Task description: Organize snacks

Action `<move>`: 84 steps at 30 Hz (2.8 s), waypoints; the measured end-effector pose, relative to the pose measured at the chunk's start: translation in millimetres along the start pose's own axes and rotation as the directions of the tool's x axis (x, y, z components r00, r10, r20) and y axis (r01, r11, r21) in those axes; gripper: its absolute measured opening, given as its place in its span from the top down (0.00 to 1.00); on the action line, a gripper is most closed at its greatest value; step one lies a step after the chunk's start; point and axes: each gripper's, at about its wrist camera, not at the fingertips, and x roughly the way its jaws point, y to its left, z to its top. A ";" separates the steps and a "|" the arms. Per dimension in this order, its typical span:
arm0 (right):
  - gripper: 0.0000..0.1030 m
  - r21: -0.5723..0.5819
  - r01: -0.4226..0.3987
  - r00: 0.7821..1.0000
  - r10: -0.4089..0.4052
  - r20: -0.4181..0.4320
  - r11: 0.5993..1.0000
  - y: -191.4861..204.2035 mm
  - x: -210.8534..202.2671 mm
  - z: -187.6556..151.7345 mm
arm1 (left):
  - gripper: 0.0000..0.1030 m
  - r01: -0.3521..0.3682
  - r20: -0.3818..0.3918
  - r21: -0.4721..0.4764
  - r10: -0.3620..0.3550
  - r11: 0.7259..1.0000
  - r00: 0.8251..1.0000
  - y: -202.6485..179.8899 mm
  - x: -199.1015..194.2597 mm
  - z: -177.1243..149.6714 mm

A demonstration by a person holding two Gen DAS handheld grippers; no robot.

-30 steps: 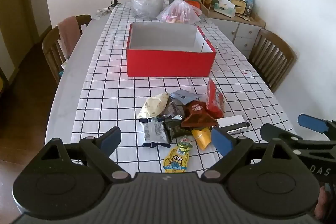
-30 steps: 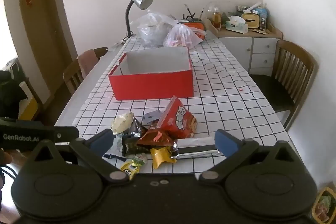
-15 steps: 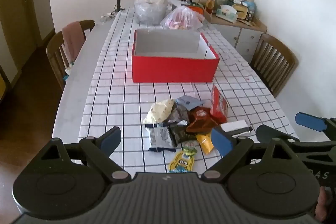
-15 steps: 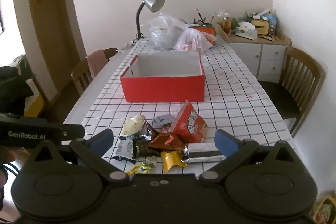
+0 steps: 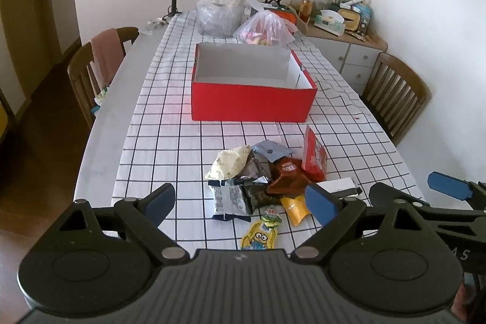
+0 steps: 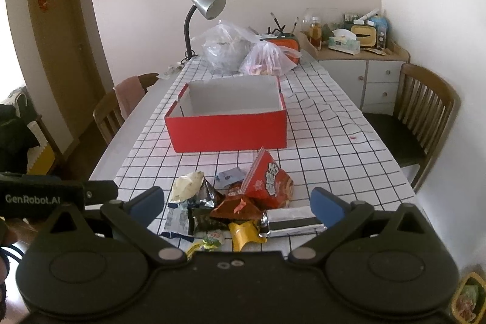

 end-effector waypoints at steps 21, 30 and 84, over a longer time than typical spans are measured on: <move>0.00 0.009 0.029 0.999 -0.029 -0.018 1.000 0.4 -5.8 -7.3 | 0.10 0.006 -0.040 0.009 -0.006 1.000 0.999 -5.4 -0.9 -8.9; 0.00 0.002 0.034 0.999 -0.034 -0.014 0.999 0.1 -7.0 -6.5 | 0.10 0.004 -0.048 0.012 -0.003 1.000 0.999 -7.6 1.1 -8.7; 0.10 -0.058 0.058 0.979 -0.068 -0.193 0.997 -71.0 118.4 -16.6 | 0.10 -0.041 -0.181 -0.046 0.032 0.998 0.983 22.4 135.4 27.0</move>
